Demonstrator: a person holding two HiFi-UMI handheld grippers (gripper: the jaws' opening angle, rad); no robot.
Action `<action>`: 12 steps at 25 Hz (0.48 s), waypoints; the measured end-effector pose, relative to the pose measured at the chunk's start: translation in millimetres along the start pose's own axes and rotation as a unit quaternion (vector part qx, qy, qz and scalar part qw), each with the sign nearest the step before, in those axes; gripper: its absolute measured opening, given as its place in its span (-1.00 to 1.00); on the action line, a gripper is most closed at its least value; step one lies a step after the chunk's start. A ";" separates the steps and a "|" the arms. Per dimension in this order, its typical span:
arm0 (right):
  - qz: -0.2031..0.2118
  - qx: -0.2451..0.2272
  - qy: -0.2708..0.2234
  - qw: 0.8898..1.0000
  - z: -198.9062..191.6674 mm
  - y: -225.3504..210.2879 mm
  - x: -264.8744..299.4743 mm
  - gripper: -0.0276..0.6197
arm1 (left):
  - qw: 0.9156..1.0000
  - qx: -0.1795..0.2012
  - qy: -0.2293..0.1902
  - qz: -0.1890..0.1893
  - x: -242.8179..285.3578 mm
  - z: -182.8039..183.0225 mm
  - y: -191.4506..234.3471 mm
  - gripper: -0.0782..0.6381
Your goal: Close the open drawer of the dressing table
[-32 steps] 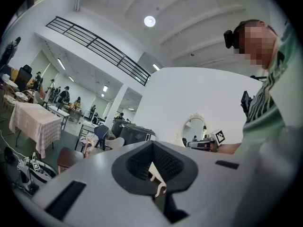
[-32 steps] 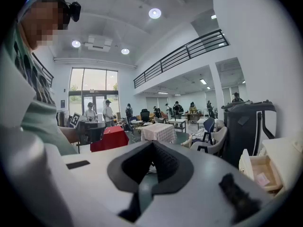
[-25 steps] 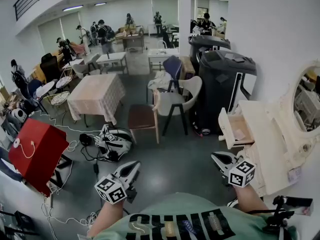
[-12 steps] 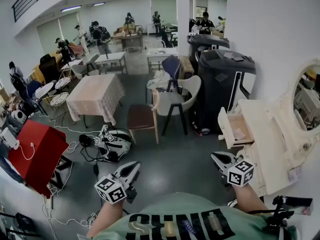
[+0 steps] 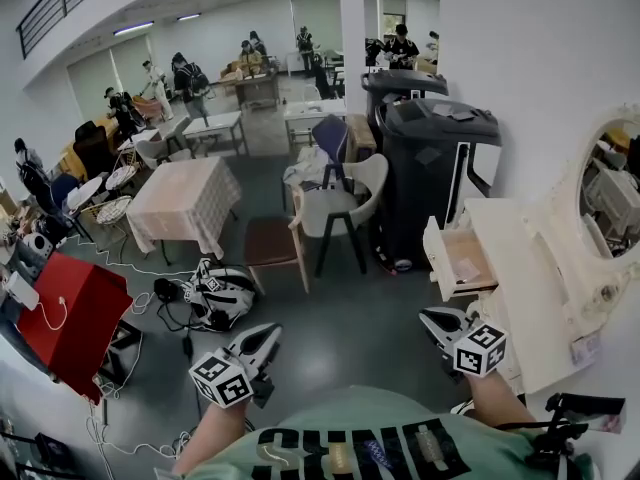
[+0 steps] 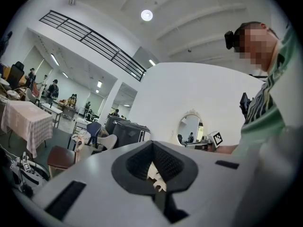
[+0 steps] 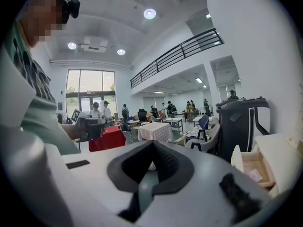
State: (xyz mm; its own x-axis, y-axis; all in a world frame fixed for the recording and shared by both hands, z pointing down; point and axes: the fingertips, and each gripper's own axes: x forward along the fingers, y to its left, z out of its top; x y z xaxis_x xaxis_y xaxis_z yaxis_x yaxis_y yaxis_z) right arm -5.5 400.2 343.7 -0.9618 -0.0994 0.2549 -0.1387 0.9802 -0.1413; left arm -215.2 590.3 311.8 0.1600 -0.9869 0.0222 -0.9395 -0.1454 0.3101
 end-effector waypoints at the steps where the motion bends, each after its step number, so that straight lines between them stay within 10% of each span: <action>1: 0.001 -0.001 0.000 1.000 -1.1 -6.8 -6.4 -0.88 | 1.000 0.000 0.001 0.001 8.1 -2.3 -5.6 -0.76; 12: 0.016 -0.004 0.004 1.000 -17.0 -82.7 -71.1 -0.88 | 1.000 -0.007 0.006 0.001 92.9 -25.1 -75.6 -0.76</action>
State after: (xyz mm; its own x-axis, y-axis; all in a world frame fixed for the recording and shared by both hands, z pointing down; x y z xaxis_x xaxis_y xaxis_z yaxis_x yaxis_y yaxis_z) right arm 78.4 329.1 353.5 -0.9637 -0.0675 0.2584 -0.1071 0.9840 -0.1424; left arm -121.7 511.4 314.3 0.1617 -0.9863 0.0335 -0.9356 -0.1424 0.3231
